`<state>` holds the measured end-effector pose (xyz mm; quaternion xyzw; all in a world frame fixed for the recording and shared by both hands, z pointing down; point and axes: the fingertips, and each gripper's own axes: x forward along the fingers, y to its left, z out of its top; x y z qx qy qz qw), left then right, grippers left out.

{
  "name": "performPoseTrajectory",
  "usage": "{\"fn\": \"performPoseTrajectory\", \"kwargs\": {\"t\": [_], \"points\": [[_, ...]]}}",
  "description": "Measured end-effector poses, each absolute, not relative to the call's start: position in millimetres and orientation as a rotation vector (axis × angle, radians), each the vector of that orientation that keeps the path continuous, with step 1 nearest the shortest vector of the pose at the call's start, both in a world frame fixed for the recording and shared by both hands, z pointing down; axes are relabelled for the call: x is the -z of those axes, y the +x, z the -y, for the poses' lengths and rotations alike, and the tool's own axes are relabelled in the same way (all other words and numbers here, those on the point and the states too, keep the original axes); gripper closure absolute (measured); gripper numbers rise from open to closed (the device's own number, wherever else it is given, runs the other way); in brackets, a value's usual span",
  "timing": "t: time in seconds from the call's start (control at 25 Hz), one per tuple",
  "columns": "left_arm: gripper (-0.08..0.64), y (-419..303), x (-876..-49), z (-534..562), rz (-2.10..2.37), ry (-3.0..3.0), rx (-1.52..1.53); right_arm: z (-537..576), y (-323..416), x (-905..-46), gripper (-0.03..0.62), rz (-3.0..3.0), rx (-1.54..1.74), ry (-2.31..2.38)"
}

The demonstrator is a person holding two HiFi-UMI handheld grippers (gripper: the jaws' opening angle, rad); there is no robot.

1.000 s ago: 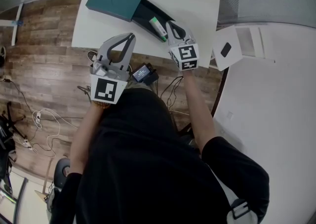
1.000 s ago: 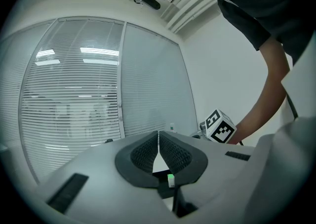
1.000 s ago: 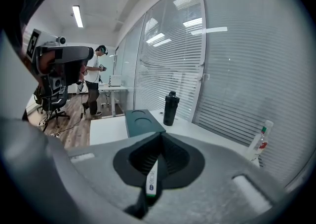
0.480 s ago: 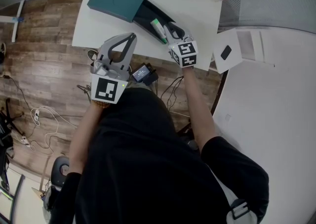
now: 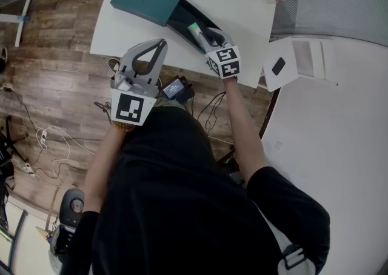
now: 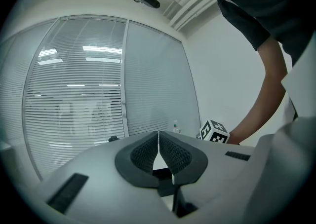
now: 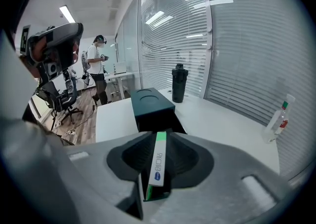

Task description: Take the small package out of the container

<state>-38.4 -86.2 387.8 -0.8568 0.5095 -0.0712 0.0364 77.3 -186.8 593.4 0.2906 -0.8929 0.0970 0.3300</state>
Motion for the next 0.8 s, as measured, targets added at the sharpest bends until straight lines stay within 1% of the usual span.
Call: {"fn": "performPoseTrajectory", "kwargs": {"t": [0.12, 0.36, 0.52, 0.8], "points": [[0.549, -40.6, -388.4, 84.5, -1.573, -2.632, 0.226, 183.4, 74.3, -600.9, 0.464, 2.319, -0.291, 0.733], [0.549, -45.4, -392.1, 81.0, -1.604, -2.642, 0.228, 181.3, 71.4, -612.8, 0.449, 2.287, -0.322, 0.702], [0.549, -45.8, -390.6, 79.9, -1.612, -2.640, 0.219, 179.3, 72.0, -623.6, 0.412, 2.258, -0.363, 0.677], [0.549, -43.2, -387.0, 79.4, -1.593, -2.637, 0.203, 178.9, 73.1, -637.9, 0.405, 2.213, -0.402, 0.659]]}}
